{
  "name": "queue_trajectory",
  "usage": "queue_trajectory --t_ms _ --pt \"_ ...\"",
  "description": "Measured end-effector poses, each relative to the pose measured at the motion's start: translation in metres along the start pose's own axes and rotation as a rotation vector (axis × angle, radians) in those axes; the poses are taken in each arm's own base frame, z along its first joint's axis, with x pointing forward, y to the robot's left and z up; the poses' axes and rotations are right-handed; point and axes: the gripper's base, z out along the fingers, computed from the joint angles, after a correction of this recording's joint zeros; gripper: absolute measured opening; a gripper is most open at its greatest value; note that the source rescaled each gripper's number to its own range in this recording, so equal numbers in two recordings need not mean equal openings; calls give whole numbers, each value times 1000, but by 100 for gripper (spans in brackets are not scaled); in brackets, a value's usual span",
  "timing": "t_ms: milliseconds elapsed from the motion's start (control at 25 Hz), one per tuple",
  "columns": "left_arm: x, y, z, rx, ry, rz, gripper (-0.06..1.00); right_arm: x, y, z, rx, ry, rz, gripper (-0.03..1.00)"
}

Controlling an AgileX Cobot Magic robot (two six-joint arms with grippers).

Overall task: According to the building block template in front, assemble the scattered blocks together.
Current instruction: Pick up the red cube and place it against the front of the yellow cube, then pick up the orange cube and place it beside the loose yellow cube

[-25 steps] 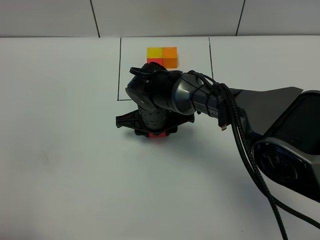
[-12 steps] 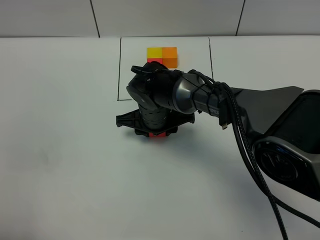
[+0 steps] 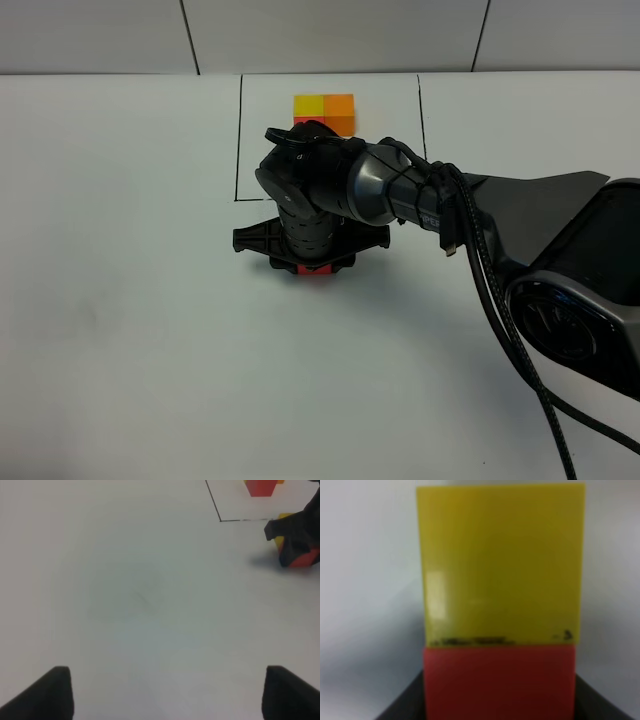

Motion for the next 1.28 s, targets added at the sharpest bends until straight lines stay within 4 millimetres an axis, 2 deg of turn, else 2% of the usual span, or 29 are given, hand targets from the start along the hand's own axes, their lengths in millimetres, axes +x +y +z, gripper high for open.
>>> queue_trajectory --t_ms 320,400,520,600,800,880,1120,1280 --pt "0 0 0 0 0 0 62 -1 0 0 -17 2 -12 0" --pt "0 0 0 0 0 0 62 -2 0 0 -21 3 -14 5" --pt "0 0 0 0 0 0 62 -2 1 -2 -39 -3 -37 22" --pt "0 0 0 0 0 0 62 -3 3 -3 -55 -7 -42 38" --pt "0 0 0 0 0 0 62 -4 3 -8 -64 -17 -52 87" --pt "0 0 0 0 0 0 62 -6 3 -17 -75 -32 -63 98" --pt "0 0 0 0 0 0 62 -8 -6 -63 -116 -83 -87 100" --pt "0 0 0 0 0 0 62 -3 -32 -86 -111 -92 -114 100"
